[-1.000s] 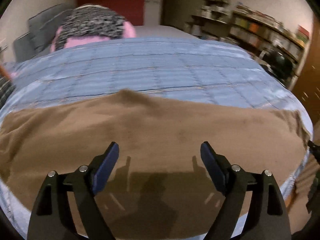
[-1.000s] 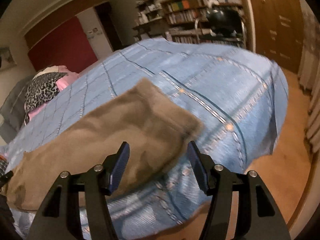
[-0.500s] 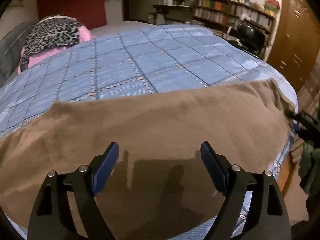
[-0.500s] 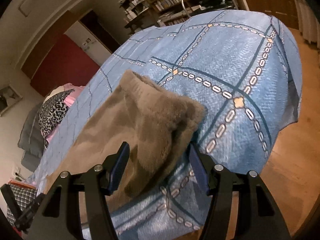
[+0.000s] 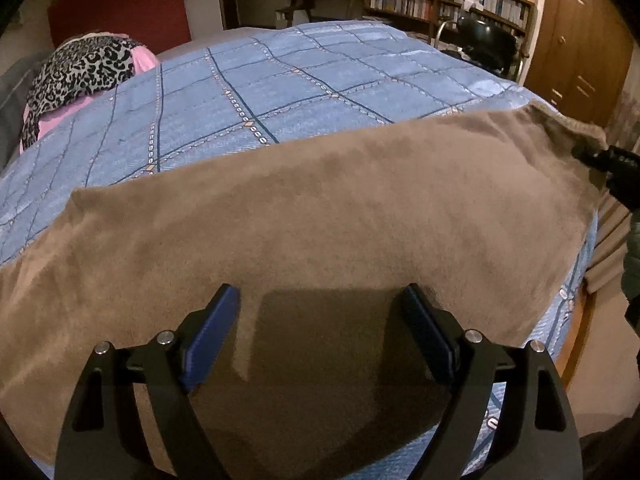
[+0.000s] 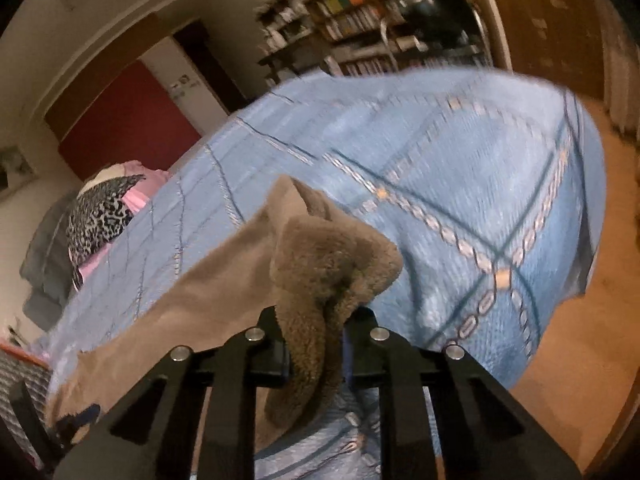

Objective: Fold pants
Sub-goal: 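Grasp the pants cuff with the right gripper and lift it, then carry the cuff over the pants toward the left gripper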

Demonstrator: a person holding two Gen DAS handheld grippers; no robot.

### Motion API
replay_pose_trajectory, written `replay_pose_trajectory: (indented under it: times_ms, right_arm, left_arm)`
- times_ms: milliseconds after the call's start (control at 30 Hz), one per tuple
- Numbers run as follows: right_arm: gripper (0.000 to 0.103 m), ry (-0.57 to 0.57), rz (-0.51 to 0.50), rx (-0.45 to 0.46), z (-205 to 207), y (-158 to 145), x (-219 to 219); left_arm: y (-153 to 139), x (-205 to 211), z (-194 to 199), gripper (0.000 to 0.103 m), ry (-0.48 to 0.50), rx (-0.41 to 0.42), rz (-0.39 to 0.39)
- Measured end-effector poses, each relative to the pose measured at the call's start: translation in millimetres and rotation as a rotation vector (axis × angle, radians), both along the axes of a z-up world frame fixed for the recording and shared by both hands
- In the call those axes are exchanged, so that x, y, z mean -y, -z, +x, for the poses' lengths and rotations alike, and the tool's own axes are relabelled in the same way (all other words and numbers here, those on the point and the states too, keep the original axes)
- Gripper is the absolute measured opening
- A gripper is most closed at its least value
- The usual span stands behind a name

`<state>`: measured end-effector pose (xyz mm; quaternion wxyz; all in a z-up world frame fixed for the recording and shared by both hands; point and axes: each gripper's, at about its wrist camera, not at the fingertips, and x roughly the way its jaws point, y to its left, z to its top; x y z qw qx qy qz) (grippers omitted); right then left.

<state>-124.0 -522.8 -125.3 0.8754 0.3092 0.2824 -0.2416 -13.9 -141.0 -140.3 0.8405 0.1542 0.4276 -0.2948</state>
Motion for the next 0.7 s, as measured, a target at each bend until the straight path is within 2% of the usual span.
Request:
replay_pose_trajectory:
  times_ms: [167,367,533,700]
  right_arm:
    - [0.016,-0.089,-0.110,0.070,14,-49,-35]
    - [0.016,-0.209,-0.160,0.170,36,-93,-79]
    - [0.016,-0.314,-0.182,0.219,54,-113,-120]
    - [0.016,-0.408,-0.201,0.223,79,-120,-164]
  left_arm:
    - [-18,-11,5,0.086,-0.024,0.016,-0.053]
    - [-40,-35,17,0.086,-0.086,0.010,-0.131]
    - [-45,-56,27,0.086,-0.138,0.007,-0.159]
    - [-43,-78,35,0.086,-0.185,0.003,-0.170]
